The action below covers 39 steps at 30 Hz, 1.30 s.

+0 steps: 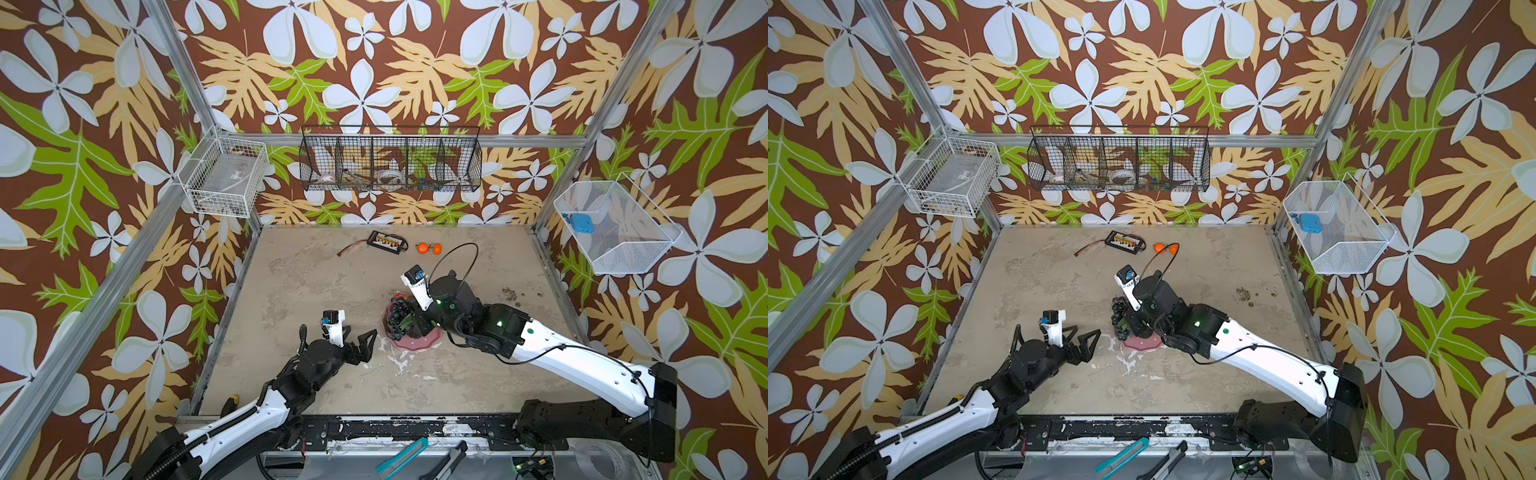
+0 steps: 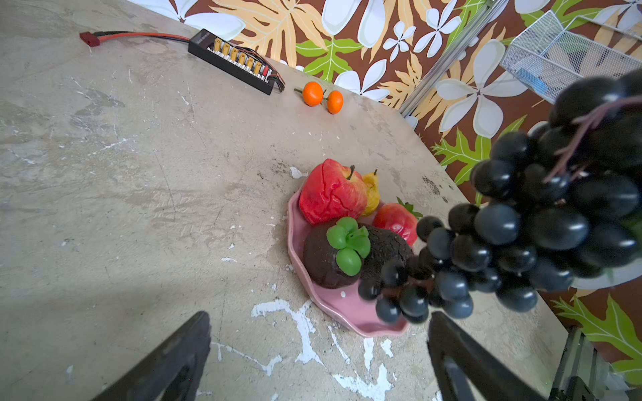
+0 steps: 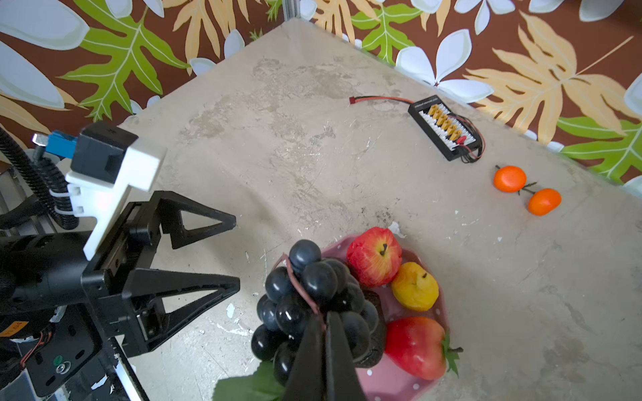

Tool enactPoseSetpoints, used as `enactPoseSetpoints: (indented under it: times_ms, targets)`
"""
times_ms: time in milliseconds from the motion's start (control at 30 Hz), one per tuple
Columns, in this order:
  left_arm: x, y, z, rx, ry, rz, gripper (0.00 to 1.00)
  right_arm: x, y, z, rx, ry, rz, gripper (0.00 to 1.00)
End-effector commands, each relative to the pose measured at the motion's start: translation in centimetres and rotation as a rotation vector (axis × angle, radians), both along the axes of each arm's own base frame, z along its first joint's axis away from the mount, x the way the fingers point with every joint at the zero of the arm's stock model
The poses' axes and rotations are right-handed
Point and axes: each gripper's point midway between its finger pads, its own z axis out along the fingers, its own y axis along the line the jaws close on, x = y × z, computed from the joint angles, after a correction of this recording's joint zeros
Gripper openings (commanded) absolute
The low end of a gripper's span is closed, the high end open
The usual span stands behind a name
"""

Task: Arrange fruit in a fruit bowl
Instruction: Place the fruits in the fruit bowl.

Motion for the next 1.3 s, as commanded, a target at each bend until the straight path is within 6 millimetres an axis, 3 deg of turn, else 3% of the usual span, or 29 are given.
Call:
enactPoseSetpoints:
  times_ms: [0,633,1267]
  targets:
    - [0.3,0.1,0.5,-0.009,-0.019,0.013,0.98,0.5,0.4,0.5,0.039,-0.014,-0.029,0.0]
    - [0.3,0.1,0.5,-0.01,-0.019,0.014,0.98,0.2,-0.1,-3.3,-0.021,0.03,-0.049,0.0]
    - [0.4,0.0,0.2,-0.007,-0.013,0.016,0.98,-0.5,-4.4,-5.9,-0.085,0.026,-0.143,0.0]
